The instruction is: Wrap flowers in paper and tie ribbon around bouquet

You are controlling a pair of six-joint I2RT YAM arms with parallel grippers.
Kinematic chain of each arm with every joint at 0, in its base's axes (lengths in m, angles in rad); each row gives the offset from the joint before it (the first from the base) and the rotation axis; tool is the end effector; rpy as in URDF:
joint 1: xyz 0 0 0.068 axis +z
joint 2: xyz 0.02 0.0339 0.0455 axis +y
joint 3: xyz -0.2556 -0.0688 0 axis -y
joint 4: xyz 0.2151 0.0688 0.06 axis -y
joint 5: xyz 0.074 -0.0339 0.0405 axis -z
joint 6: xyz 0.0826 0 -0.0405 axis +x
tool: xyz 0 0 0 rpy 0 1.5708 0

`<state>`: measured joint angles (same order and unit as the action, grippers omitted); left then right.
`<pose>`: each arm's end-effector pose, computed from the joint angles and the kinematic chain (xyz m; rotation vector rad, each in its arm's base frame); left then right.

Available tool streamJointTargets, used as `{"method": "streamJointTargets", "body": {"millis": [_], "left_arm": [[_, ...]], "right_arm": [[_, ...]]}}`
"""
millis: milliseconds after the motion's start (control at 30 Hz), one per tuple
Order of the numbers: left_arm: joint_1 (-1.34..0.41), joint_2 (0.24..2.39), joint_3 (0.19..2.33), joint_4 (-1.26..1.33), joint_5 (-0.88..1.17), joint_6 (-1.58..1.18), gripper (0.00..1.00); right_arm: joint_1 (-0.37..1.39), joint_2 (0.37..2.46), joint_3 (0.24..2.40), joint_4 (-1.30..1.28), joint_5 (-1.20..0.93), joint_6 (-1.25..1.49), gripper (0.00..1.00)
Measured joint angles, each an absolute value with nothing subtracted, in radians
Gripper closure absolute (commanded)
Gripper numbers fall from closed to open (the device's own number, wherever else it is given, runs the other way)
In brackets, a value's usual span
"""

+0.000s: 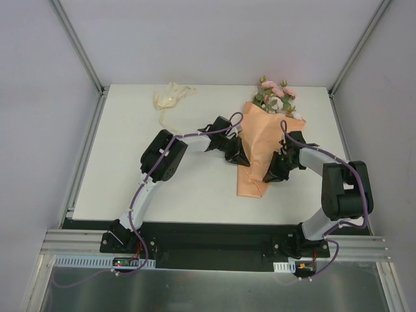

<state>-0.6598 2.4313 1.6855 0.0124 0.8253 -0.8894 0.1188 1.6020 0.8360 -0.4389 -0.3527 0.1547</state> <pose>0.3650 -0.3600 0.0912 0.2064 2.6539 -1.6308 0.2735 0.0614 0.1216 -0.0417 2.7763 0.5599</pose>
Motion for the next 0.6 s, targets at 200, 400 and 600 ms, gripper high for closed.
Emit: {"method": "streamJointTargets", "body": {"millis": [200,400,600], "left_arm": [[-0.661,2.369,1.674,-0.032,0.829,-0.81,0.68],[-0.663,2.304,1.679,-0.078,0.83,-0.775,0.83],[-0.72,2.302,1.703,-0.091,0.833,-0.776,1.0]], "right_arm": [[0.117,1.613,0.846,-0.451,-0.361,0.152,0.82],[0.117,1.614,0.847,-0.455,-0.364,0.148,0.82],[0.117,1.614,0.848,-0.456,-0.363,0.148,0.82]]}}
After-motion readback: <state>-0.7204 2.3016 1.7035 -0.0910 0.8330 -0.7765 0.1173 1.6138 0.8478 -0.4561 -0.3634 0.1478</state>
